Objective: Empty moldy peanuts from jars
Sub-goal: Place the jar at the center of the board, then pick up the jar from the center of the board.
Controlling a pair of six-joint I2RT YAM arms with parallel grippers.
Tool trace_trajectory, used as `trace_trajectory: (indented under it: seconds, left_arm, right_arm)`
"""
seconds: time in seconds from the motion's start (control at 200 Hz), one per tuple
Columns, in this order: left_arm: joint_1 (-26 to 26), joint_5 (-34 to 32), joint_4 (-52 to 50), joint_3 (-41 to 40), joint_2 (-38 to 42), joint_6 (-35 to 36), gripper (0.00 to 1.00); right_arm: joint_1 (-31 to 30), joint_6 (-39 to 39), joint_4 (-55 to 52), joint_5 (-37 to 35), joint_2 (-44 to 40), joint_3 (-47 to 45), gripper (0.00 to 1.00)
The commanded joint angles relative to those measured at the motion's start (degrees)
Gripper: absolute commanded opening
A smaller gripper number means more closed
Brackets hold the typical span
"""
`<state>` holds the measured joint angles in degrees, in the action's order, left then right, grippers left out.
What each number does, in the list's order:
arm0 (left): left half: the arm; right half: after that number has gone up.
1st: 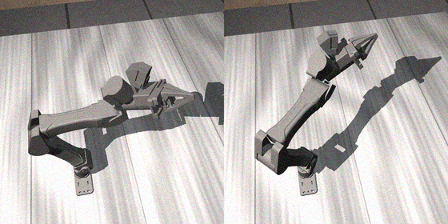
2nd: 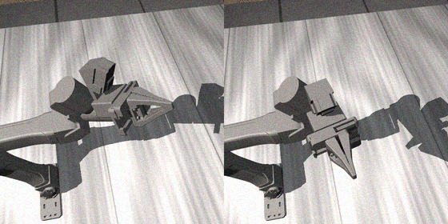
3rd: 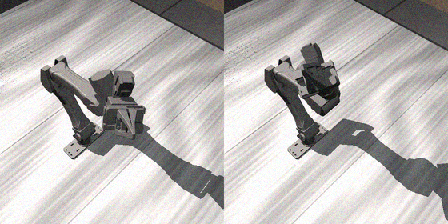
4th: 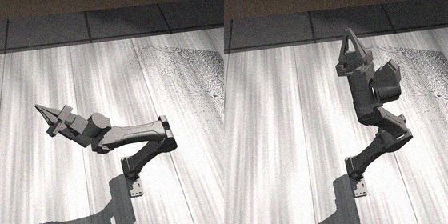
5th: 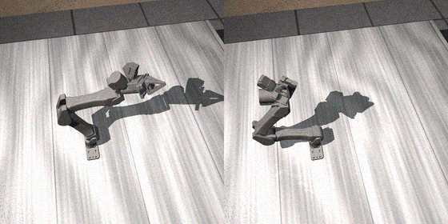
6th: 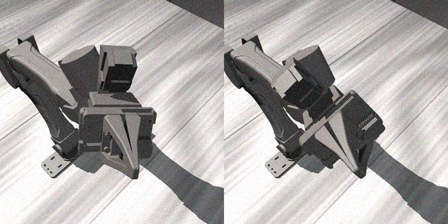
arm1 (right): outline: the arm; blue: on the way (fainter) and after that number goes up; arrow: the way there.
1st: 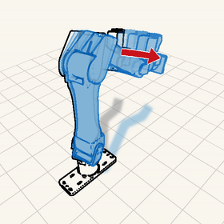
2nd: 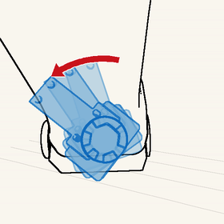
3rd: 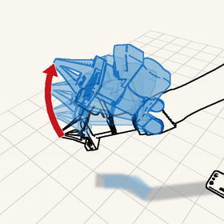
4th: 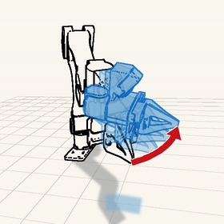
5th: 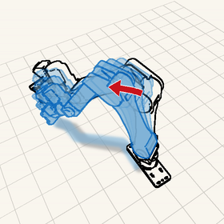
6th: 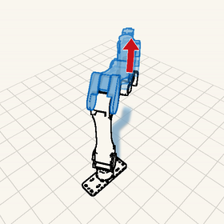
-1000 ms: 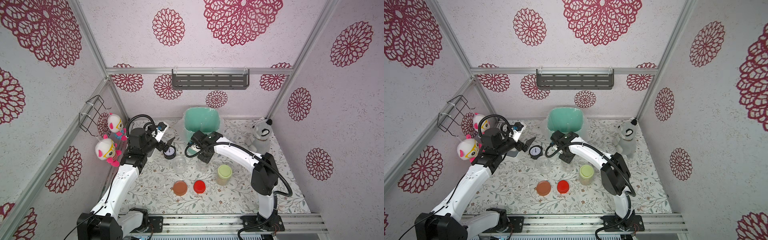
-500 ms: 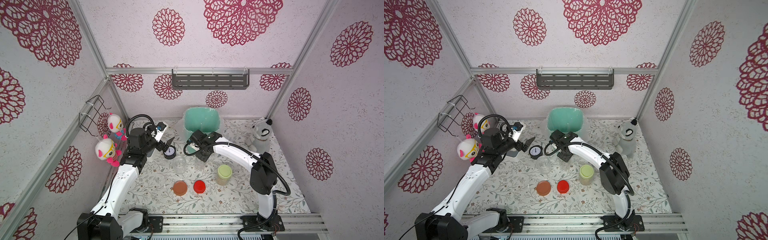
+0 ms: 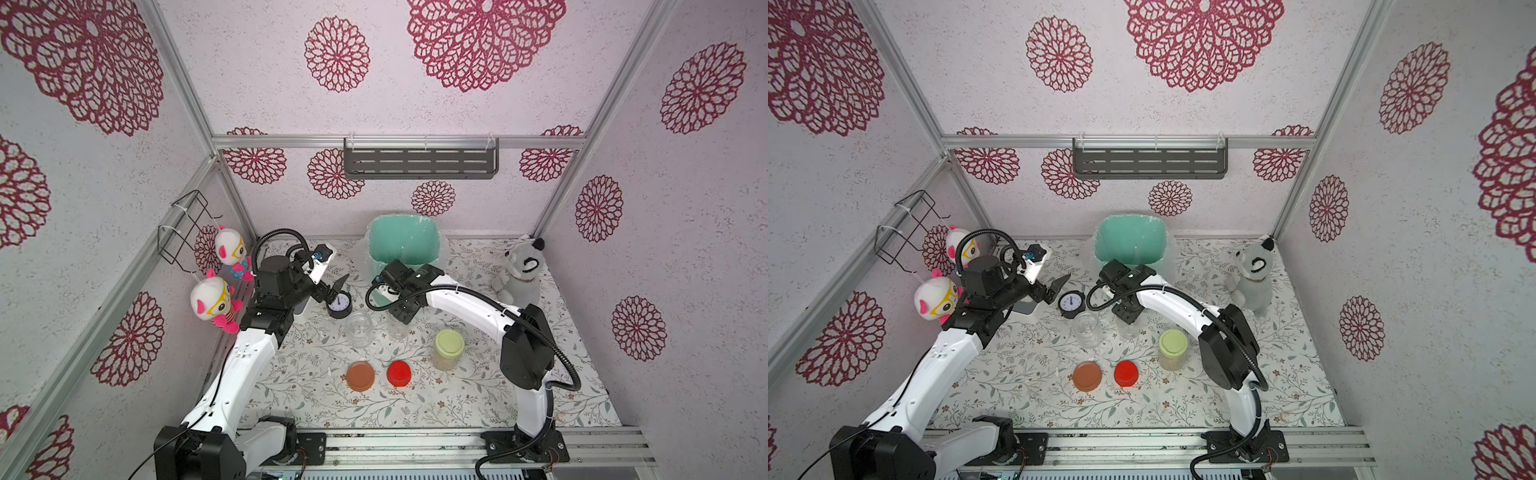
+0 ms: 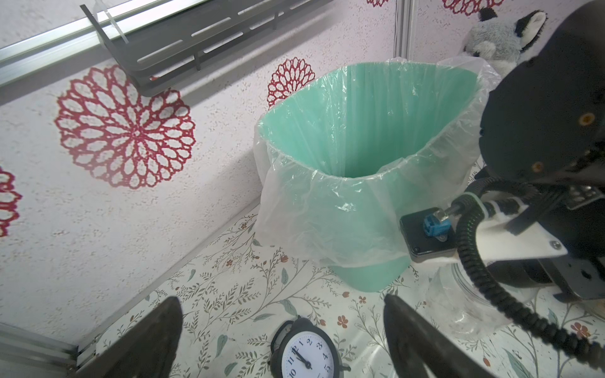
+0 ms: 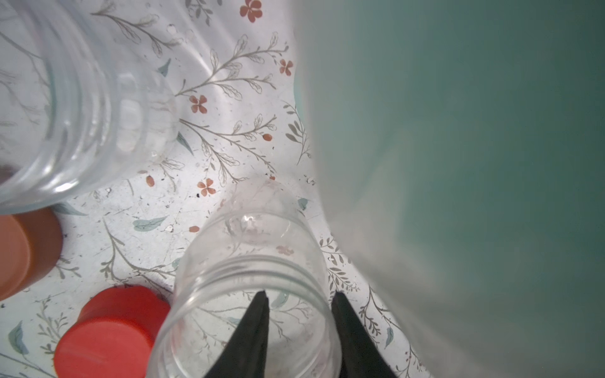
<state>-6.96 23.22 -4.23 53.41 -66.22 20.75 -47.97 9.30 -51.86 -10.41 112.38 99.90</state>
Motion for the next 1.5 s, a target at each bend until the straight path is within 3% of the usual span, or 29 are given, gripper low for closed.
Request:
trace_trajectory:
  seconds: [0.0, 0.3, 0.57, 0.871, 1.071, 1.316, 1.491]
  left_arm:
    - [0.55, 0.16, 0.05, 0.47, 0.8, -0.53, 0.97]
    - [0.39, 2.4, 1.34, 0.17, 0.74, -1.69, 0.97]
    - [-1.31, 6.17, 2.78, -0.08, 0.56, -3.2, 0.97]
    - [-7.41, 6.17, 2.98, -1.29, 0.08, -0.49, 0.97]
    - [-12.6, 8.04, 3.09, -1.64, -1.75, -0.09, 0.97]
    - [-16.22, 8.32, 3.69, -2.18, -4.72, 0.03, 0.97]
    - [-17.97, 7.9, 3.84, -2.43, -7.22, 0.56, 0.97]
  right_arm:
    - [-0.28, -1.48, 0.47, 0.83, -5.33, -0.44, 0.37]
    - [-0.29, -4.59, 6.1, 1.85, -14.22, -6.12, 0.53]
    - [-0.13, -8.51, 14.93, 2.04, -27.91, -17.7, 0.98]
    - [1.75, -16.1, 18.88, 1.42, -44.65, -32.52, 0.99]
    - [2.7, -22.51, 15.92, 1.06, -53.82, -39.37, 0.99]
    - [2.88, -28.17, 14.08, 1.96, -60.43, -46.45, 0.99]
    - [2.88, -29.95, 14.17, 2.49, -60.66, -49.47, 0.99]
